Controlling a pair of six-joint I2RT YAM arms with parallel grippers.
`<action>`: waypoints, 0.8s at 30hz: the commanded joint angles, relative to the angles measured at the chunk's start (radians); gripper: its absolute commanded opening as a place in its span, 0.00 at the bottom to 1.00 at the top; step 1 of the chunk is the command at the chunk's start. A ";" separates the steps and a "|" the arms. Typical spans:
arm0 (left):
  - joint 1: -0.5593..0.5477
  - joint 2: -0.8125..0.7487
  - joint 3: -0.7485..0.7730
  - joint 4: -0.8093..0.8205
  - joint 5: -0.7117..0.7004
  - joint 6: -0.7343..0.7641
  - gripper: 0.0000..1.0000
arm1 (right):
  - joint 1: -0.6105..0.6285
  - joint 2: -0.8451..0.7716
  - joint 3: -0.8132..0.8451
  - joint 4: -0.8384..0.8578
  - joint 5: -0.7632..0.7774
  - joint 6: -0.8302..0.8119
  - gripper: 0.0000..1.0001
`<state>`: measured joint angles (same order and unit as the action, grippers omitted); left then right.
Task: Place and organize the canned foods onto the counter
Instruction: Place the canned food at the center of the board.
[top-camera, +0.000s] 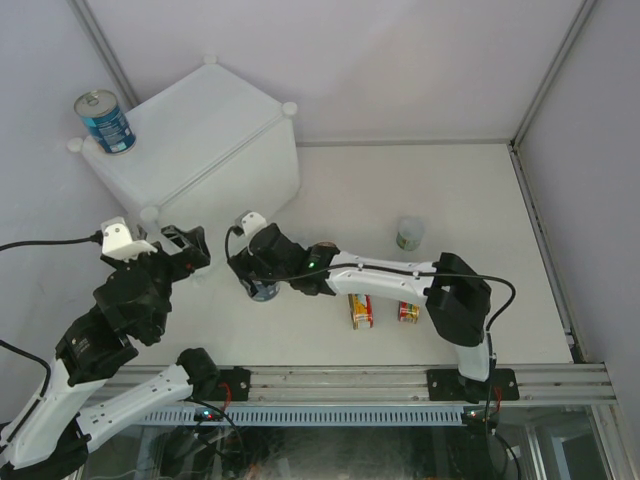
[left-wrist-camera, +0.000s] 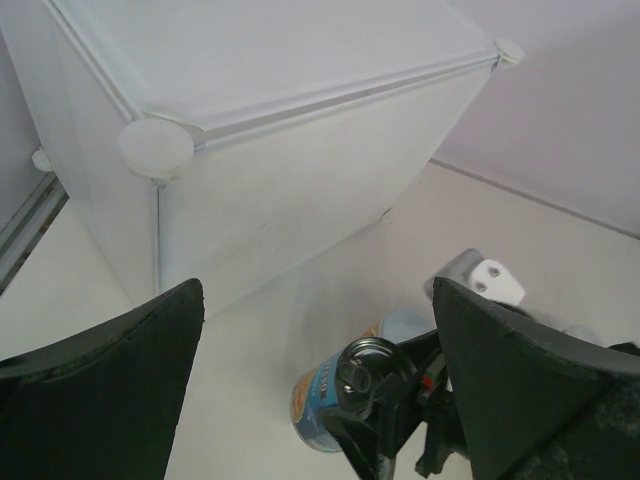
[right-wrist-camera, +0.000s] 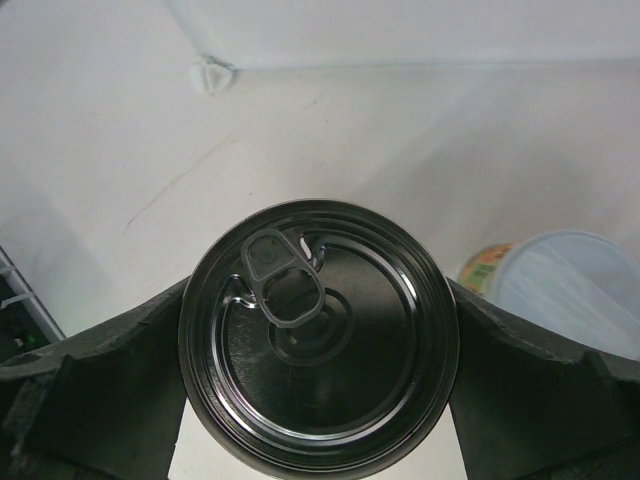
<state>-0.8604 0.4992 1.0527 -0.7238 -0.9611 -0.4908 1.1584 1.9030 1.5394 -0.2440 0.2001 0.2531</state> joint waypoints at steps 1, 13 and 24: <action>0.008 0.003 0.002 -0.017 0.008 -0.021 1.00 | 0.034 0.010 0.040 0.228 0.041 -0.022 0.00; 0.008 -0.008 -0.013 -0.023 -0.008 -0.021 1.00 | 0.041 0.082 -0.008 0.275 0.073 -0.055 0.00; 0.022 0.043 -0.015 0.024 0.034 -0.006 1.00 | 0.034 0.065 -0.029 0.249 0.065 -0.065 0.82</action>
<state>-0.8528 0.5079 1.0527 -0.7574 -0.9596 -0.4965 1.1931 2.0304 1.4979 -0.1265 0.2493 0.2142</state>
